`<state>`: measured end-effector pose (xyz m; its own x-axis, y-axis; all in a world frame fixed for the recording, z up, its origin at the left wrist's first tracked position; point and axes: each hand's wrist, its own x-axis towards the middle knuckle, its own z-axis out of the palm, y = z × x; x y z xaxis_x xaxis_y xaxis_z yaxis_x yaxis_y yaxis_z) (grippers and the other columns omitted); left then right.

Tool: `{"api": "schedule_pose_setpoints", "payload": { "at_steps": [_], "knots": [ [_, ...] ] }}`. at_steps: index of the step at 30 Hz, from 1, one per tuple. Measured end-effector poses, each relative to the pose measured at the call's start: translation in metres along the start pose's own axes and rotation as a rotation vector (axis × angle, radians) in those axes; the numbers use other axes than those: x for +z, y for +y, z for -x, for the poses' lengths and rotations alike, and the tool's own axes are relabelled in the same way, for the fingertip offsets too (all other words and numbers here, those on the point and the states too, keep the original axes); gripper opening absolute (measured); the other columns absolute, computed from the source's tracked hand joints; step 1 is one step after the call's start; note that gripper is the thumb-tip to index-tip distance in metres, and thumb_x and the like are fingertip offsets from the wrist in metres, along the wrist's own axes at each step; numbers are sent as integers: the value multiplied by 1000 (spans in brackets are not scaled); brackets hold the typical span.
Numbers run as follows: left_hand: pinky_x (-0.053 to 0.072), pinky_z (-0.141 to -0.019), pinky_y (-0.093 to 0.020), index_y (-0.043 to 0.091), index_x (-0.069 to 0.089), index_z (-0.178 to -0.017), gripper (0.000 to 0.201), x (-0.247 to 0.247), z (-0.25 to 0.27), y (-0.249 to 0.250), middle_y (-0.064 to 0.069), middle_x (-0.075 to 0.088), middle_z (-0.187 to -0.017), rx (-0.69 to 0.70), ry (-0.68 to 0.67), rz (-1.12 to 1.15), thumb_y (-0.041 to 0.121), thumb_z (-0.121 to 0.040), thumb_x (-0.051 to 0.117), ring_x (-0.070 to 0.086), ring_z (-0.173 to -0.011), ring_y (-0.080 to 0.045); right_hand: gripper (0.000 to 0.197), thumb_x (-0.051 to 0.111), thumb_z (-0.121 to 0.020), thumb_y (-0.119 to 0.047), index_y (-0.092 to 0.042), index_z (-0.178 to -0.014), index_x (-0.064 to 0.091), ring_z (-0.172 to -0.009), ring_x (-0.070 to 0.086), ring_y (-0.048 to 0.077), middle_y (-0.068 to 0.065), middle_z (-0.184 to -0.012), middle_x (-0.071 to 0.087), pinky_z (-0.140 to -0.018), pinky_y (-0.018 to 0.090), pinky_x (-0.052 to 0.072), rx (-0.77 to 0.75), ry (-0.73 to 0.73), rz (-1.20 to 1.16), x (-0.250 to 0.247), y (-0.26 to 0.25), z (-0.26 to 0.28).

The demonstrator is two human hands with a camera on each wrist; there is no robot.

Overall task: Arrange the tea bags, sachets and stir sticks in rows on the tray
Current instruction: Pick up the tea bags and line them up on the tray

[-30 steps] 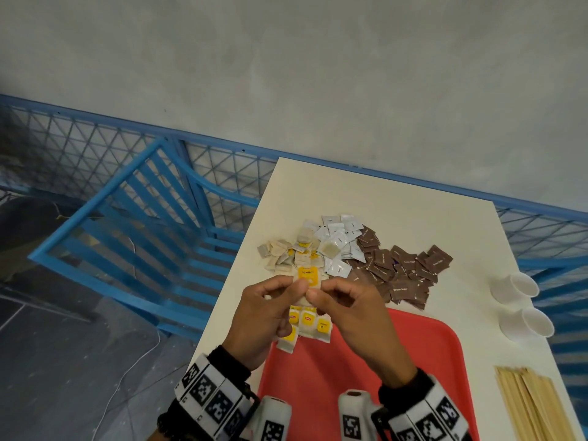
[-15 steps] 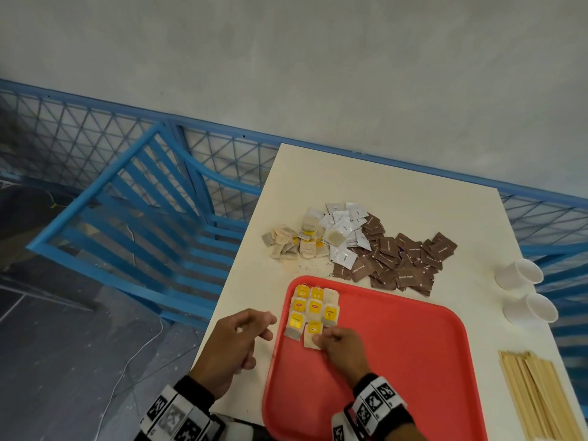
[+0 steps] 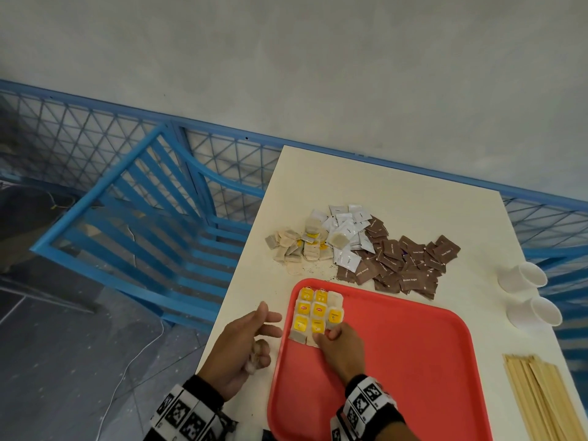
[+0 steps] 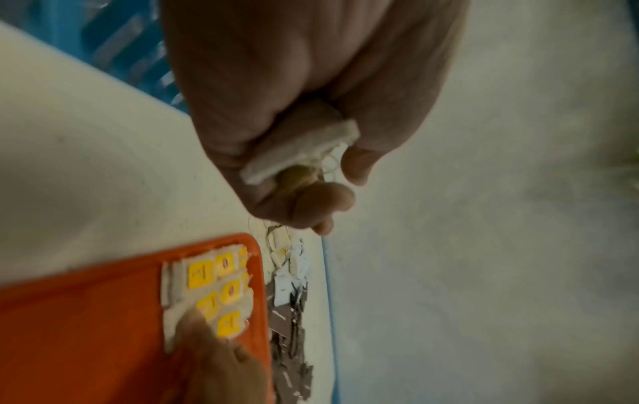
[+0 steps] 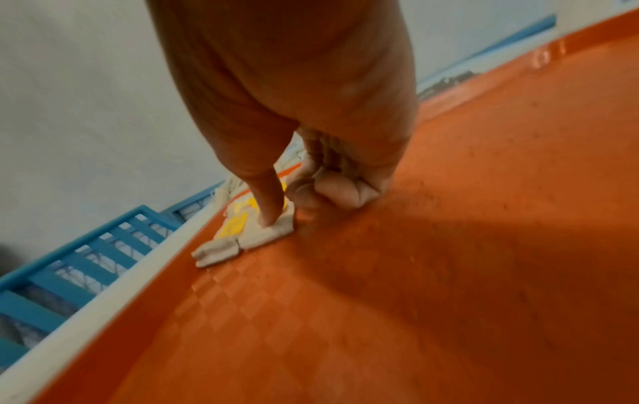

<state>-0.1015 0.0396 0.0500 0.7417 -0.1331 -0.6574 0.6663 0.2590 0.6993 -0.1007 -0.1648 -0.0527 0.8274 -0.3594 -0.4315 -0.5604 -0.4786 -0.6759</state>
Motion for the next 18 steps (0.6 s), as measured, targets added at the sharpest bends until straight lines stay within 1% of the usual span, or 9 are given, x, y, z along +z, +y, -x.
{"api": "schedule_pose_setpoints", "payload": {
  "at_steps": [3,6,8,10,11,13,15,17,18],
  "knots": [
    [49,-46,-25,1,66,-104,51,11,-2,8,-11,66,-78,-110,-57,313,49,-96,50,58,-55,-18,28,78,-80,-24,-13,-72,53,-54,45,3,-6,-62,53,-52,17,37,-164,20,-64,-21,-20,9],
    [55,-52,-30,-1,64,-104,56,25,-7,12,-15,65,-78,-145,-129,465,53,-95,50,63,-59,-22,19,78,-83,-16,-14,-75,61,-51,44,2,-11,-55,49,-51,14,35,-425,-30,-178,-58,-52,33],
    [56,-53,-30,-2,65,-103,57,38,-10,14,-16,64,-78,-165,-160,522,52,-96,49,63,-59,-23,12,77,-83,-16,-20,-81,66,-55,48,4,-14,-61,54,-55,13,37,-638,-134,-153,-82,-72,53],
    [55,-51,-30,-1,66,-102,54,51,-11,15,-15,65,-80,-185,-206,563,50,-96,50,66,-61,-24,9,75,-84,-25,-27,-91,70,-65,53,5,-16,-74,56,-62,11,38,-821,-211,0,-97,-80,66],
    [53,-50,-30,-1,68,-100,52,57,-12,15,-15,66,-81,-193,-236,572,48,-95,52,67,-62,-24,11,71,-85,-32,-30,-95,69,-70,52,3,-17,-81,54,-66,10,37,-873,-227,94,-100,-81,70],
    [51,-54,-30,2,70,-97,44,68,-14,13,-13,68,-84,-194,-280,562,43,-90,58,68,-67,-24,17,63,-86,-44,-33,-98,68,-77,47,-5,-20,-87,47,-69,9,35,-891,-195,226,-105,-81,72],
    [53,-64,-32,1,69,-100,37,79,-13,9,-15,67,-92,-161,-294,547,34,-86,61,67,-75,-25,28,55,-84,-55,-33,-96,67,-80,45,-5,-20,-88,41,-68,11,35,-854,-150,289,-107,-81,70],
    [56,-72,-34,-3,62,-113,40,87,-13,2,-22,62,-102,-97,-266,529,26,-86,58,62,-84,-27,33,50,-83,-59,-32,-93,64,-82,47,0,-19,-88,40,-68,16,40,-821,-125,333,-106,-80,70],
    [56,-74,-35,-5,58,-121,44,89,-13,-1,-24,60,-108,-67,-255,511,24,-88,56,61,-87,-28,30,50,-84,-57,-31,-91,63,-82,49,2,-18,-88,40,-68,20,42,-821,-112,347,-105,-79,68]
  ]
}}
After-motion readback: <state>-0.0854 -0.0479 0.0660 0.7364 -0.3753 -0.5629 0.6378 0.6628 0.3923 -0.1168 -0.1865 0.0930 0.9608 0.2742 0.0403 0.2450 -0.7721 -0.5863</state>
